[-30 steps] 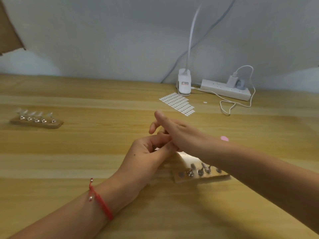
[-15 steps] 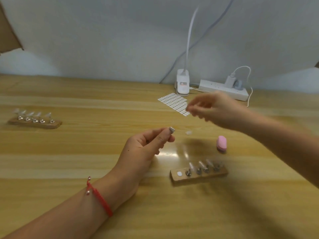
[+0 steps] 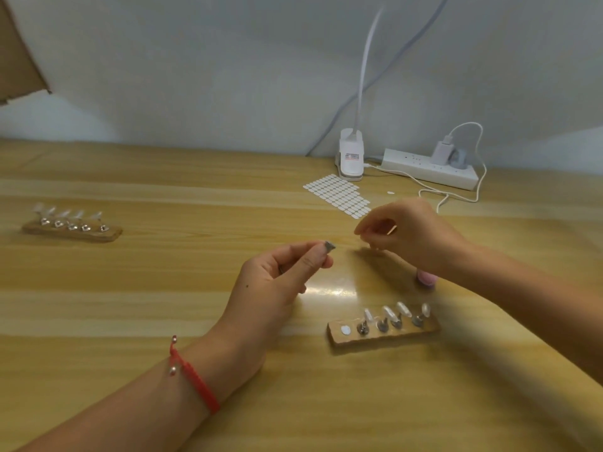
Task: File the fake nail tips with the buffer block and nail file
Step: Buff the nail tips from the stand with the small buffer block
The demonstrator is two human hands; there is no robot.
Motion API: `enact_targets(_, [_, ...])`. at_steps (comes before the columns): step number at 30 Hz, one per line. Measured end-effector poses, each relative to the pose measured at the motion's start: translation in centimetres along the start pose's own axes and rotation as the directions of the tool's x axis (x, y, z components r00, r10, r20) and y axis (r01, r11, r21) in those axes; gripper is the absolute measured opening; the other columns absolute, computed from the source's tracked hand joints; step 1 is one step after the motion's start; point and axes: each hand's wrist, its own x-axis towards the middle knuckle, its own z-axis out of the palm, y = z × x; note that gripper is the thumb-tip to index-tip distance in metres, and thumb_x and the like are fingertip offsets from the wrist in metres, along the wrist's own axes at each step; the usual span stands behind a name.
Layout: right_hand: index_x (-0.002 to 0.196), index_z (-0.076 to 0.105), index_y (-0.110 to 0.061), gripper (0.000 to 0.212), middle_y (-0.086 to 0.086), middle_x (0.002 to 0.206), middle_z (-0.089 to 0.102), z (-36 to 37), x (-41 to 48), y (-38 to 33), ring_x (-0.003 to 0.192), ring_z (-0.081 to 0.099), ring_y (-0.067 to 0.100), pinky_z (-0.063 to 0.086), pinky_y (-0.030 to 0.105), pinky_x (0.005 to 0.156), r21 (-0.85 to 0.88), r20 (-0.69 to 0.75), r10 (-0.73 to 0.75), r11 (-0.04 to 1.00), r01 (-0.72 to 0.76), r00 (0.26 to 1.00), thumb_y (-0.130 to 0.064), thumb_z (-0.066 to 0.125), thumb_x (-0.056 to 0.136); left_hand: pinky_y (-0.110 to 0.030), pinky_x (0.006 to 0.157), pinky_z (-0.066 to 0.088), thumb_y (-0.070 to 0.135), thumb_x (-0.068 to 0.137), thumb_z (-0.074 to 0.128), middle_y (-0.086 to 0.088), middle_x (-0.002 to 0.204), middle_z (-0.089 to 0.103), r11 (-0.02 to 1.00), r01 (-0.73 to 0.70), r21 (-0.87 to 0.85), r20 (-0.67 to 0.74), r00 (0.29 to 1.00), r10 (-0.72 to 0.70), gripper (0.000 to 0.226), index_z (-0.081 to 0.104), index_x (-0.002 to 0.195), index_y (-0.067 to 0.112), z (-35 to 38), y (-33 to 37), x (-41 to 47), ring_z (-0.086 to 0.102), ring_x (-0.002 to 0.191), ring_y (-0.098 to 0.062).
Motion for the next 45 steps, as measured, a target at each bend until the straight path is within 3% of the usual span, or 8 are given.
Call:
enact_targets(4, [0.091, 0.073, -0.016, 0.024, 0.005, 0.073, 0.076, -0.4, -2.2, -3.4, 0.065, 0.072, 0.016, 0.057, 0.018, 0.06, 0.616, -0.003, 0.044, 0.787, -0.033, 0.999, -0.018, 0.081, 0.069, -0.008, 0.06, 0.045, 0.043, 0.069, 0.066, 0.007, 0.08, 0.073, 0.991, -0.099, 0.086, -0.067, 0.992, 0.104, 0.023, 0.075, 0.083, 0.026, 0.2, 0.1, -0.4, 0.06, 0.066, 0.0])
enact_targets(9, [0.09, 0.072, -0.011, 0.032, 0.01, 0.076, 0.076, -0.8, -3.5, -5.3, 0.068, 0.074, 0.021, 0.058, 0.023, 0.061, 0.775, 0.075, 0.062, 0.624, -0.097, 0.995, -0.022, 0.079, 0.061, -0.01, 0.063, 0.044, 0.044, 0.072, 0.066, 0.0, 0.088, 0.072, 0.959, -0.168, 0.228, -0.077, 0.979, 0.19, 0.021, 0.076, 0.084, 0.03, 0.1, 0.1, -0.6, 0.06, 0.086, -0.017])
enact_targets(20, [0.085, 0.075, -0.01, 0.028, 0.01, 0.076, 0.076, -0.5, -5.0, -5.7, 0.072, 0.075, 0.022, 0.06, 0.025, 0.065, 0.766, 0.052, 0.089, 0.635, -0.097, 0.995, -0.025, 0.08, 0.062, -0.016, 0.059, 0.043, 0.048, 0.069, 0.068, 0.019, 0.073, 0.063, 0.928, -0.211, 0.308, -0.086, 0.965, 0.248, 0.018, 0.074, 0.083, 0.039, 0.0, 0.0, -0.7, 0.052, 0.071, -0.006])
enact_targets(24, [0.082, 0.075, -0.014, 0.021, 0.006, 0.073, 0.075, -0.5, -5.3, -6.1, 0.069, 0.074, 0.019, 0.061, 0.024, 0.067, 0.714, -0.022, 0.082, 0.699, -0.042, 0.996, -0.023, 0.084, 0.065, -0.013, 0.056, 0.041, 0.049, 0.067, 0.069, 0.011, 0.076, 0.063, 0.9, -0.244, 0.362, -0.114, 0.946, 0.303, 0.017, 0.074, 0.081, 0.041, -0.1, 0.0, -0.8, 0.049, 0.065, -0.014])
enact_targets(31, [0.073, 0.074, -0.024, 0.017, -0.007, 0.069, 0.072, 0.5, -5.8, -6.9, 0.067, 0.07, 0.01, 0.061, 0.04, 0.066, 0.511, -0.218, 0.058, 0.857, 0.064, 0.974, -0.01, 0.083, 0.069, -0.007, 0.055, 0.037, 0.024, 0.071, 0.079, 0.024, 0.069, 0.064, 0.863, -0.307, 0.402, -0.132, 0.913, 0.386, 0.013, 0.073, 0.075, 0.035, 0.2, 0.1, -0.9, 0.049, 0.065, 0.002])
enact_targets(37, [0.074, 0.073, -0.021, 0.021, -0.005, 0.068, 0.071, 0.6, -5.8, -7.0, 0.065, 0.069, 0.008, 0.06, 0.031, 0.066, 0.496, -0.233, 0.014, 0.862, 0.107, 0.972, -0.002, 0.082, 0.07, -0.013, 0.055, 0.039, 0.025, 0.07, 0.079, 0.02, 0.069, 0.064, 0.839, -0.322, 0.438, -0.12, 0.904, 0.409, 0.014, 0.069, 0.076, 0.034, 0.2, 0.2, -0.9, 0.05, 0.064, 0.0])
enact_targets(42, [0.079, 0.072, -0.018, 0.014, -0.006, 0.074, 0.069, 0.7, -6.0, -7.0, 0.07, 0.067, 0.009, 0.057, 0.034, 0.068, 0.269, -0.258, -0.145, 0.939, 0.215, 0.955, -0.006, 0.078, 0.074, -0.02, 0.059, 0.041, 0.05, 0.061, 0.068, 0.008, 0.074, 0.066, 0.829, -0.315, 0.462, -0.11, 0.907, 0.406, 0.024, 0.063, 0.071, 0.028, 0.5, 0.4, -1.2, 0.053, 0.07, -0.008])
enact_targets(45, [0.08, 0.072, -0.015, 0.012, -0.004, 0.076, 0.068, 0.8, -5.9, -7.0, 0.07, 0.066, 0.009, 0.057, 0.037, 0.068, 0.217, -0.255, -0.189, 0.945, 0.247, 0.948, -0.006, 0.077, 0.075, -0.021, 0.062, 0.041, 0.039, 0.067, 0.074, 0.005, 0.074, 0.068, 0.817, -0.311, 0.486, -0.101, 0.908, 0.406, 0.02, 0.06, 0.068, 0.026, 0.3, 0.3, -1.1, 0.059, 0.075, -0.014])
